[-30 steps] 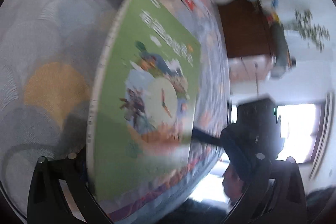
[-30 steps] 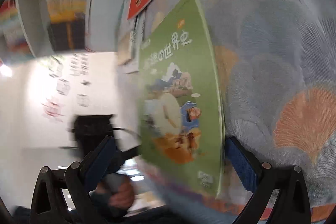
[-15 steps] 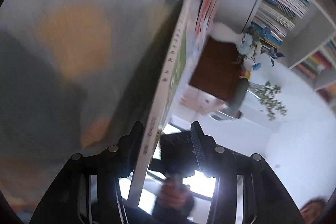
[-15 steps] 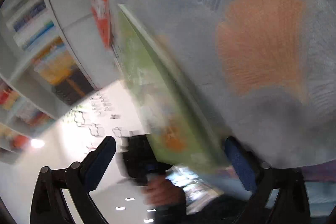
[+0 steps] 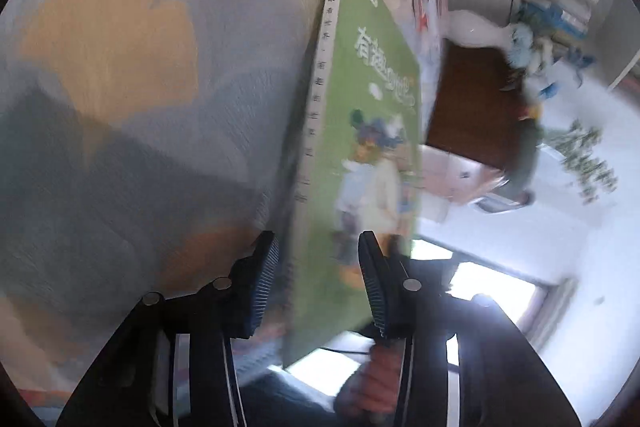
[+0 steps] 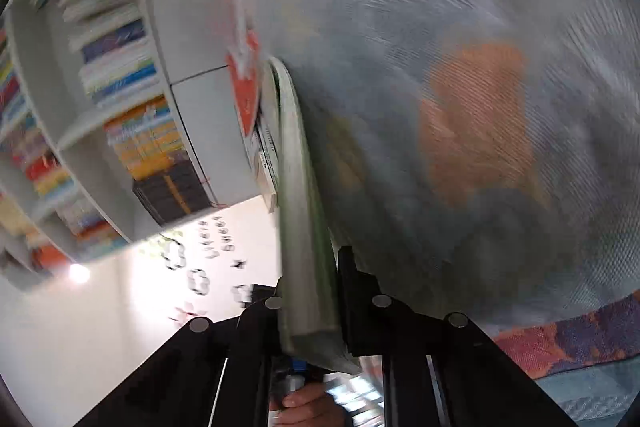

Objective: Organize books

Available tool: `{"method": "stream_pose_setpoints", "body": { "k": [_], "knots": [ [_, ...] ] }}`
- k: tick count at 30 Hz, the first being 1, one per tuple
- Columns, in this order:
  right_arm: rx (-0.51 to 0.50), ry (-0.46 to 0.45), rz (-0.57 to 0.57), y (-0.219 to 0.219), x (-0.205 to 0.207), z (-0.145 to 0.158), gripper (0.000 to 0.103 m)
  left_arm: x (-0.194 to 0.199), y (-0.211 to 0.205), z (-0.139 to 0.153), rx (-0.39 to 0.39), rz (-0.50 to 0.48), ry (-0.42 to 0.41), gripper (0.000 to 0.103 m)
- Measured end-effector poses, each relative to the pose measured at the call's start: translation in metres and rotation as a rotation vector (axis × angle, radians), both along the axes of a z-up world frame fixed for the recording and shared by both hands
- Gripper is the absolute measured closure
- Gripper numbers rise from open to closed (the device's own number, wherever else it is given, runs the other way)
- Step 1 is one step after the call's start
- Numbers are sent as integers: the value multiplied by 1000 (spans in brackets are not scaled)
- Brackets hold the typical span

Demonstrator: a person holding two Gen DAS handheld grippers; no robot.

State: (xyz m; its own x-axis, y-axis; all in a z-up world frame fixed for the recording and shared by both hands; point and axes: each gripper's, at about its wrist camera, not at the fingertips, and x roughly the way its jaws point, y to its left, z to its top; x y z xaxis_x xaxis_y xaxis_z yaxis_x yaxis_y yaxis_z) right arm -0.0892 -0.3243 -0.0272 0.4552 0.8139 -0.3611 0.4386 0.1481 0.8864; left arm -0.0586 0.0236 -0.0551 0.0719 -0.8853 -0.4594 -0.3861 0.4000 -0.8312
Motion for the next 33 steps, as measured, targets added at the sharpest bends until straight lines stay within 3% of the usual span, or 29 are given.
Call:
{"method": "stream_pose_setpoints", "body": {
  "k": [2,4,8,11,14,16,20,25,33],
  "knots": [
    [-45,-39,26,5,4,12,94,0,-1,1,-104,28,-1,65],
    [-5,-69,14,7,5,17,96,1,-2,4,-145,45,-11,65],
    [-27,-109,12,23,11,35,96,4,-1,26,-115,45,-87,65],
    [-66,-143,35,35,18,52,95,7,-2,53,-175,96,-152,65],
    [-168,-251,79,44,20,84,90,7,4,84,-101,100,-275,65],
    [-197,-293,95,51,20,99,88,7,7,95,-85,109,-316,67],
    [-254,-376,95,58,23,116,88,4,15,105,-90,157,-356,74],
    [-327,-487,109,67,17,146,88,-2,27,118,-124,192,-410,74],
    [-328,-631,170,106,24,179,88,-12,85,142,-157,288,-477,74]
  ]
}}
